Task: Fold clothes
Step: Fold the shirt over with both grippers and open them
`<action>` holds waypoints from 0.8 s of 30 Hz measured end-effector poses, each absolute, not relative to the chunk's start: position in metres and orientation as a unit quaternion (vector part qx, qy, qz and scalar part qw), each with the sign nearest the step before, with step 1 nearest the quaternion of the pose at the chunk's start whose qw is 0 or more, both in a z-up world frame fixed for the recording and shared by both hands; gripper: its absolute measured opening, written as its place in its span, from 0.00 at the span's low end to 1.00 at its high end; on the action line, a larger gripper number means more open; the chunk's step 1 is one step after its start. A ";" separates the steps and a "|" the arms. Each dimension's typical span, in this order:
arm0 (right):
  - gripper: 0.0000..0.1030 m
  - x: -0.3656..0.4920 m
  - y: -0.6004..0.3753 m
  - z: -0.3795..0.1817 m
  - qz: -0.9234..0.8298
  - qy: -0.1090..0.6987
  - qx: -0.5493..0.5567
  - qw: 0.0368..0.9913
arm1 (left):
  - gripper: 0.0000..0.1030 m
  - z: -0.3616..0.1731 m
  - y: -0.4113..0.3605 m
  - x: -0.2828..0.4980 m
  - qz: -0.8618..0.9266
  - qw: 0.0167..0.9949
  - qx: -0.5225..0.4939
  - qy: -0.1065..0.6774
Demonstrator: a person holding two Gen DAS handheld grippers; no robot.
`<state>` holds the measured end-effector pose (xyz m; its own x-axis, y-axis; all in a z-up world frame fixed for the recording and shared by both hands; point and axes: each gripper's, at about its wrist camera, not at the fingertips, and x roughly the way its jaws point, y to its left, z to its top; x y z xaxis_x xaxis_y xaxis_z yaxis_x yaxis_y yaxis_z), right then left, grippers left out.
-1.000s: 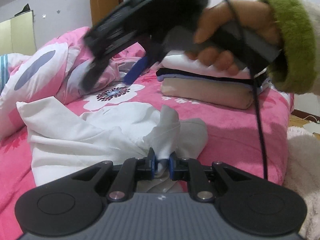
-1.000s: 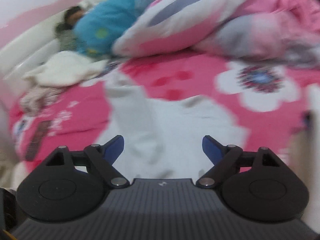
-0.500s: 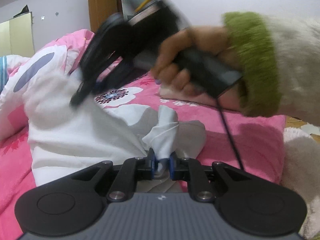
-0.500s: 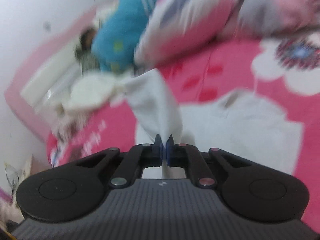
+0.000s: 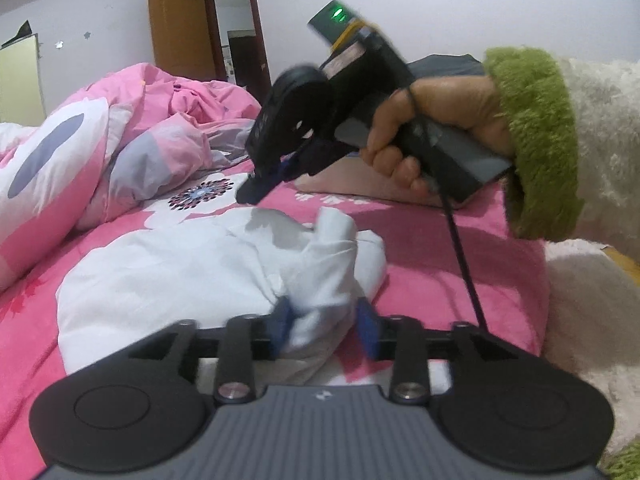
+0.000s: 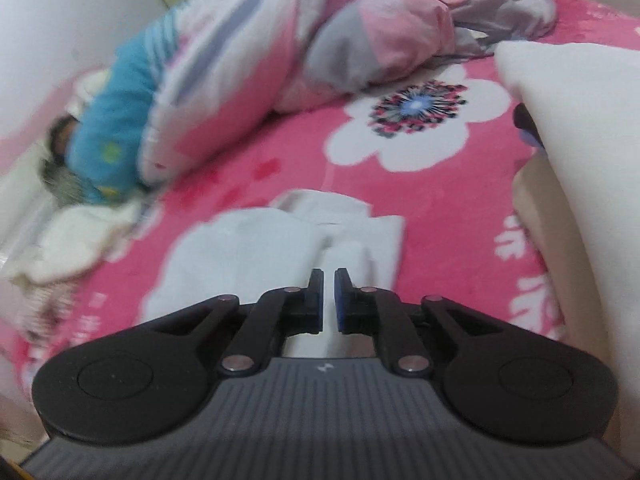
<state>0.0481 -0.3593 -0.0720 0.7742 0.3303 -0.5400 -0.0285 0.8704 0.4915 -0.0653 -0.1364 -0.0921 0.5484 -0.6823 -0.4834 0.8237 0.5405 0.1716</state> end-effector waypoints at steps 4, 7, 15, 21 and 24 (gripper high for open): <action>0.24 0.019 -0.353 -0.052 0.129 0.311 0.227 0.914 | 0.57 -0.082 -0.126 -0.076 -0.443 0.860 0.183 0.176; 0.49 0.005 -0.343 -0.046 0.162 0.327 0.223 0.904 | 0.57 -0.072 -0.110 -0.082 -0.442 0.864 0.175 0.167; 0.53 0.024 -0.310 -0.077 0.213 0.434 0.208 0.850 | 0.55 -0.081 -0.091 -0.080 -0.375 0.882 0.222 0.179; 0.02 0.020 -0.325 -0.040 0.219 0.351 0.209 0.886 | 0.55 -0.085 -0.095 -0.075 -0.366 0.883 0.234 0.176; 0.02 0.019 -0.336 -0.046 0.197 0.348 0.201 0.894 | 0.55 -0.089 -0.095 -0.077 -0.372 0.879 0.241 0.174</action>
